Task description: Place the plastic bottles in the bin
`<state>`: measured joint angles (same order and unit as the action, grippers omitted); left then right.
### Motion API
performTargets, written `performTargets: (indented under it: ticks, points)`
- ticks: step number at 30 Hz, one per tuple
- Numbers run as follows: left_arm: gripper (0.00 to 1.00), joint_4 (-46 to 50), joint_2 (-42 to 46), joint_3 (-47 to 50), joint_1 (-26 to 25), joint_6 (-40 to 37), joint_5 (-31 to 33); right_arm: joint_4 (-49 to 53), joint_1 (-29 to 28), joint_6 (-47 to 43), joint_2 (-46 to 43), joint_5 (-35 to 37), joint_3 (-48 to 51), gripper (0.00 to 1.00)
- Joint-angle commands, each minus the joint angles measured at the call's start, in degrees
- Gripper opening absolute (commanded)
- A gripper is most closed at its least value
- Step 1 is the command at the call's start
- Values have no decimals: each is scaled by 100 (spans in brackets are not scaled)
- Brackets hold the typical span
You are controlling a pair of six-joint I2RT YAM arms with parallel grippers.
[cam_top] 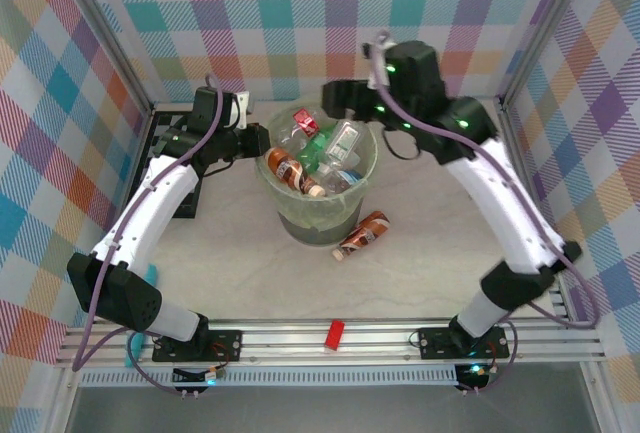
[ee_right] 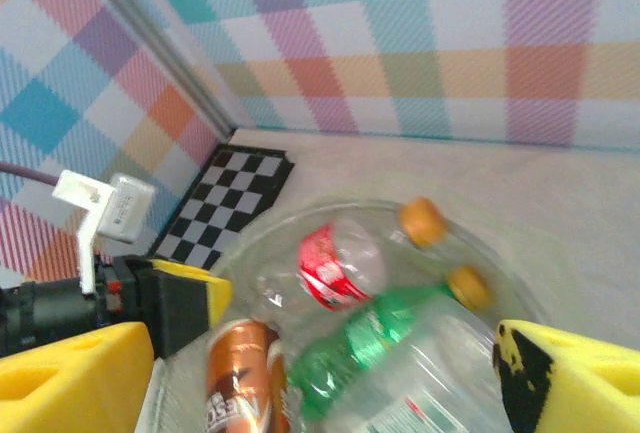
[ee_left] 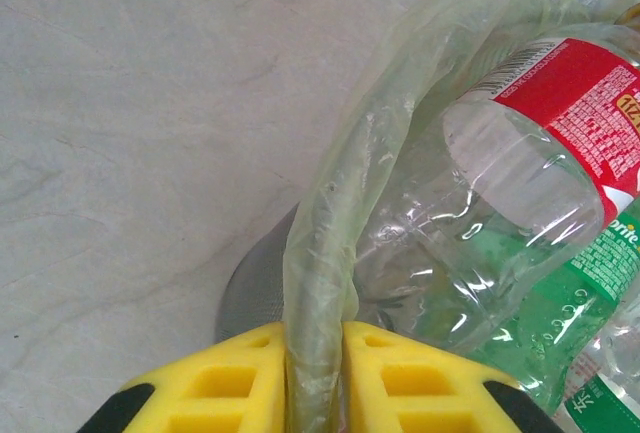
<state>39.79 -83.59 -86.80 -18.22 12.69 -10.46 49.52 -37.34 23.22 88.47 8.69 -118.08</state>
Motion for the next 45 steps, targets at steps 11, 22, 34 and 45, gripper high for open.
performTargets:
  ticks: [11, 22, 34, 45]
  points:
    - [13, -525, 89, 97, -6, 335, 467, 773, 799, 2635, -2474, 407, 4499, 77]
    - [9, -364, 125, 95, 19, 381, 1099, -2104, 435, 4374, -1912, -1195, 6978, 74]
    - [8, -376, 205, 74, 108, 436, 1179, -2742, 335, 4734, -773, -1321, 7159, 80]
    - [8, -372, 228, 96, 108, 419, 968, -3078, 316, 4752, -293, -1136, 7213, 69]
